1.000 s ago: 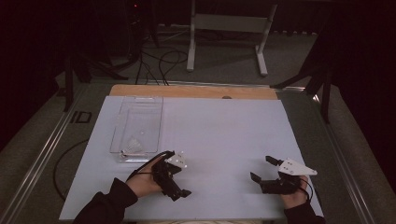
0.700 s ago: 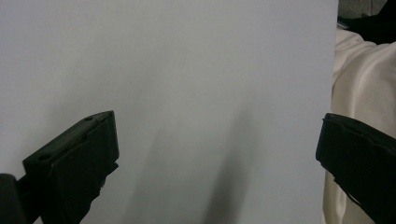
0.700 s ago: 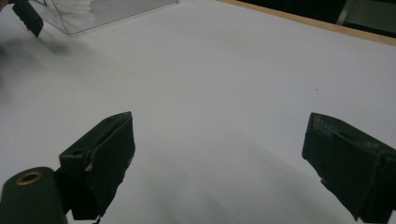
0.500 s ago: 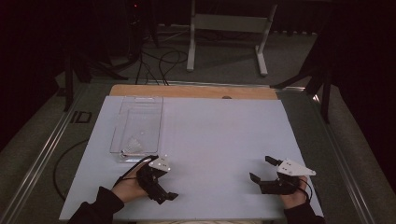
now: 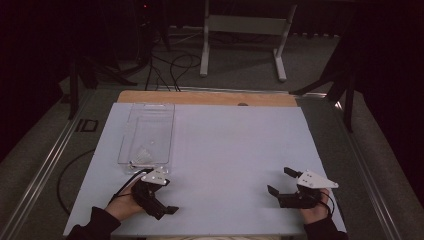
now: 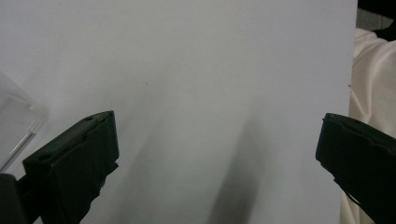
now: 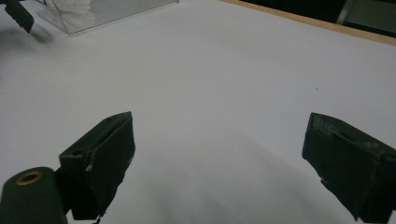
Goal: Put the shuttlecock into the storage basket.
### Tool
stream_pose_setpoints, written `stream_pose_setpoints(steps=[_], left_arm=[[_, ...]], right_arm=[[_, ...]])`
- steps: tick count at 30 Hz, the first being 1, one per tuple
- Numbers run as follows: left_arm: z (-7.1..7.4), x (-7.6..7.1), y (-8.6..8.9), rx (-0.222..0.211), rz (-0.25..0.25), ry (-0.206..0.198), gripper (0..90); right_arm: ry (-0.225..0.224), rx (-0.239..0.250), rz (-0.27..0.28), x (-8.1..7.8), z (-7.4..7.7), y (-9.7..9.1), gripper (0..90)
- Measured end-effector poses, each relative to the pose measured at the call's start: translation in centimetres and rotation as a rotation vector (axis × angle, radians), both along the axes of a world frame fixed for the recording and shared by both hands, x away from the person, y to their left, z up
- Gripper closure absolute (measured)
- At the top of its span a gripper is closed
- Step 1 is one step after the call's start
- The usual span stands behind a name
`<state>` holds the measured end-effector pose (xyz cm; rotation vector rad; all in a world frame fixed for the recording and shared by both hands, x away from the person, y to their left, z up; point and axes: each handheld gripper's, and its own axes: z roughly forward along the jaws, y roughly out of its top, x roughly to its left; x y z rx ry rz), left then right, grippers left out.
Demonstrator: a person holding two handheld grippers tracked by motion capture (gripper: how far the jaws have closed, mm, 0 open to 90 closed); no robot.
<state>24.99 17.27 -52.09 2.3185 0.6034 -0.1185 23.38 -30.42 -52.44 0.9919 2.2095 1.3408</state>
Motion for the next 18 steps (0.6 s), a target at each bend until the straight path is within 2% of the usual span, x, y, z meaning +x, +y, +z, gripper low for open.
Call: stream_pose_setpoints(steps=[2,5,8,13,18], left_arm=[[-0.02,-0.1,0.36,-0.028,-0.011,-0.009,0.0],[-0.08,-0.25,0.79,-0.071,-0.002,-0.031,0.0],[-0.23,-0.37,0.94,-0.06,0.01,-0.042,0.0],[-0.59,-0.34,0.97,-0.07,0.04,-0.027,0.0],[-0.83,-0.5,0.5,-0.047,0.059,-0.033,0.6]], right_arm=[[0.0,-0.001,0.001,0.0,0.0,-0.01,9.5],[-0.001,-0.002,0.001,0.0,-0.02,-0.03,9.5],[0.001,0.0,0.001,0.0,-0.09,-0.04,9.5],[0.005,0.006,0.006,0.06,-0.12,-0.03,9.5],[0.002,0.006,0.015,0.03,-0.09,0.11,9.5]])
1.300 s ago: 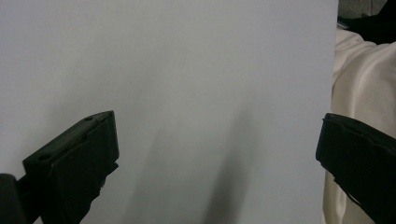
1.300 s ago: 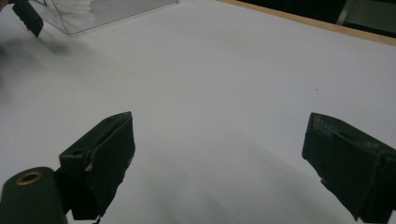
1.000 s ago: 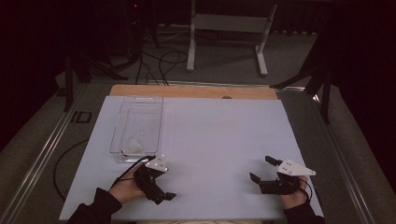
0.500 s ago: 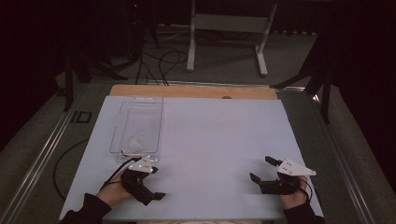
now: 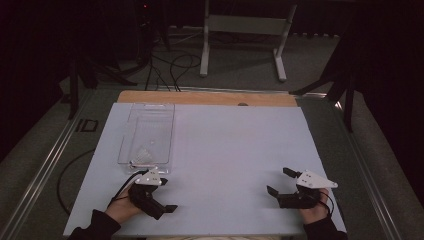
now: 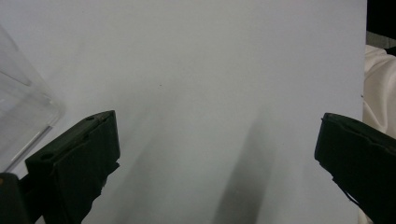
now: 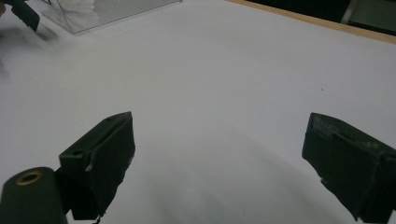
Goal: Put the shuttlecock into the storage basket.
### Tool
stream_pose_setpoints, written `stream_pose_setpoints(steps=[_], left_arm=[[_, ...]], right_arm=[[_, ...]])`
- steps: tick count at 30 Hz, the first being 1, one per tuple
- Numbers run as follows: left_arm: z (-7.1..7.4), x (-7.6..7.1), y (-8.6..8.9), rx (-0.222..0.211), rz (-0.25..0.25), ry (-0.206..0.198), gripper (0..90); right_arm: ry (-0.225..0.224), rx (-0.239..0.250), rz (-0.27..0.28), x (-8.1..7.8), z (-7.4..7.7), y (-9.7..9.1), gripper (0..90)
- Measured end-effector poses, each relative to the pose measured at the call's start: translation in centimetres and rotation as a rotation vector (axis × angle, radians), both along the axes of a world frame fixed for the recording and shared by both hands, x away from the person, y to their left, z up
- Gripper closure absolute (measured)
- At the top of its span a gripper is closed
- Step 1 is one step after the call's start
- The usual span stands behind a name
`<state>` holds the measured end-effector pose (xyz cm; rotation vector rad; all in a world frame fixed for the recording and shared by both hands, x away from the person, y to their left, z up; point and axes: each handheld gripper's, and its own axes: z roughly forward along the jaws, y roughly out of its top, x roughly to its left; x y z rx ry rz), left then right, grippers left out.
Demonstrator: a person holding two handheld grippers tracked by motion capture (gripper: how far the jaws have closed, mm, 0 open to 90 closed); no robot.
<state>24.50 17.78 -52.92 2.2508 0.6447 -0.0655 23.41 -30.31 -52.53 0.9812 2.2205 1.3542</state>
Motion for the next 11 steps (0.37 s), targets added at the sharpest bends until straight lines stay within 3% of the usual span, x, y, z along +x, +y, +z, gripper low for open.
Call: stream_pose_setpoints(steps=[11], left_arm=[[-0.25,-0.14,-0.56,0.001,-0.006,0.017,0.6]], right_arm=[[0.01,0.011,0.001,0.06,-0.2,-0.21,9.5]])
